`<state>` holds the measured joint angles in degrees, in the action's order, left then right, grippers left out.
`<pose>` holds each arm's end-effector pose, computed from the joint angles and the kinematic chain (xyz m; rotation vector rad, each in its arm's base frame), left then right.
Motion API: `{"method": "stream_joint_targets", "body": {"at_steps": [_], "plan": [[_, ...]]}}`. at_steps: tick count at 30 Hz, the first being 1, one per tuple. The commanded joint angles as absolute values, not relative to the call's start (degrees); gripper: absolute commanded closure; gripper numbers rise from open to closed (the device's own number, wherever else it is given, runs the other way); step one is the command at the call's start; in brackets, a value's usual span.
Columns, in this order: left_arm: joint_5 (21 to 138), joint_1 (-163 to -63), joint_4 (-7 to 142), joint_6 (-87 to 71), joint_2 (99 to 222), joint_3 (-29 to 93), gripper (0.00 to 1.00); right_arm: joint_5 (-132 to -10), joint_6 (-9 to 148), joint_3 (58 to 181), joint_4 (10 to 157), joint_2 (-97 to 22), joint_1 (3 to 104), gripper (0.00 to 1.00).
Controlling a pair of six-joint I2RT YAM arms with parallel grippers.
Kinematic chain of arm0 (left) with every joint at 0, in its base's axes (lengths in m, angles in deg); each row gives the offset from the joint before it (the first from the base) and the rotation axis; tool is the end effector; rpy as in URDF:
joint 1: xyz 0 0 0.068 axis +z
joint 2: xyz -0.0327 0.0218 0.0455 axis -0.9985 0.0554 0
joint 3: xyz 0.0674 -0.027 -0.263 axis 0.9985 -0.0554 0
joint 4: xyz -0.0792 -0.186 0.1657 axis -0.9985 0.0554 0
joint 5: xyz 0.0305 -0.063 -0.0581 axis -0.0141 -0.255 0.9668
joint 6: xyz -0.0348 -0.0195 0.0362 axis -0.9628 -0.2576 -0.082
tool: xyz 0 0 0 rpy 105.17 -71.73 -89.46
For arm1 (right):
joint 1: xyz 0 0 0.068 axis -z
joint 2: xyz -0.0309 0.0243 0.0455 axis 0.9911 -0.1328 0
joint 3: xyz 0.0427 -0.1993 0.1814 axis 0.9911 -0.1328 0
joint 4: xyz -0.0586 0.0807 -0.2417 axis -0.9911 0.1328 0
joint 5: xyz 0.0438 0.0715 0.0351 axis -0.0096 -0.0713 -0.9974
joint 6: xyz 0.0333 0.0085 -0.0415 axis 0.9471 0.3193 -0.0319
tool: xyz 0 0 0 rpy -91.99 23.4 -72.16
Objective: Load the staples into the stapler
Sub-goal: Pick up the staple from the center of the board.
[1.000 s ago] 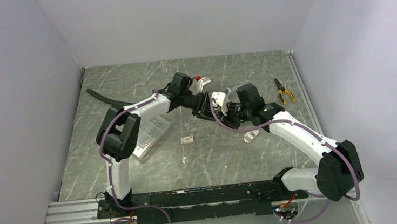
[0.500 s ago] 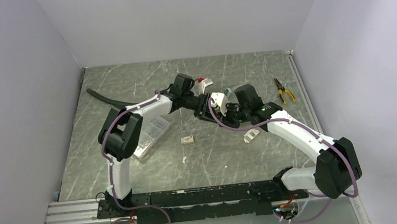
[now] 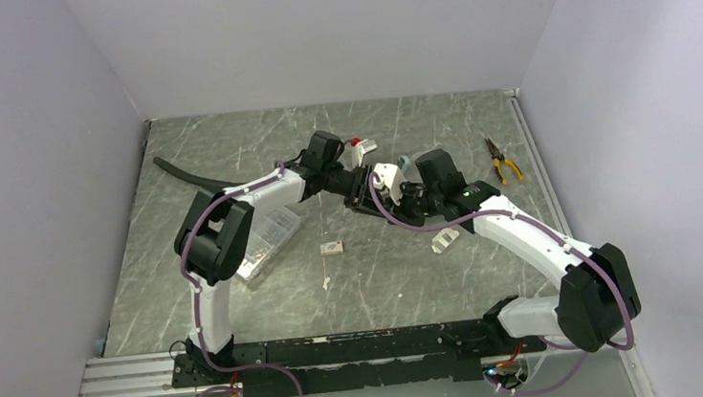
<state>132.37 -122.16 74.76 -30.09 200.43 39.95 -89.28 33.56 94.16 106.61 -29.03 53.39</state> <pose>0.3388 -0.2785 0.2001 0.6882 2.3924 -1.7965 0.2236 0.1414 0.2533 -1.3165 1.9193 0.5237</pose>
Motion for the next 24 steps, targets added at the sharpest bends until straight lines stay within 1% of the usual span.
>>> {"method": "stream_joint_targets", "body": {"at_steps": [1,5,10,12,15,19,24], "plan": [[134.48,-122.60,73.59,-31.39,200.96,39.82,0.64,-89.05,34.39,95.19,103.38,-28.73,53.17,0.86],[134.64,-122.60,72.33,-31.20,200.54,38.93,0.64,-88.77,34.45,94.77,103.05,-28.61,53.26,0.86],[134.69,-122.60,71.57,-30.01,199.64,37.68,0.57,-88.43,34.62,94.54,102.72,-28.44,53.27,0.85],[134.63,-122.55,70.90,-29.70,199.12,37.08,0.57,-88.40,34.59,94.32,102.55,-28.25,53.27,0.85],[134.57,-122.41,70.06,-29.67,198.57,36.37,0.59,-88.46,34.50,94.26,102.37,-28.24,53.27,0.86],[135.02,-122.33,69.99,-29.72,198.63,36.27,0.64,-88.36,34.50,94.26,102.48,-28.35,53.27,0.86],[135.02,-122.36,70.05,-29.90,198.76,36.37,0.66,-88.18,34.54,94.35,102.42,-28.49,53.27,0.86]]}}
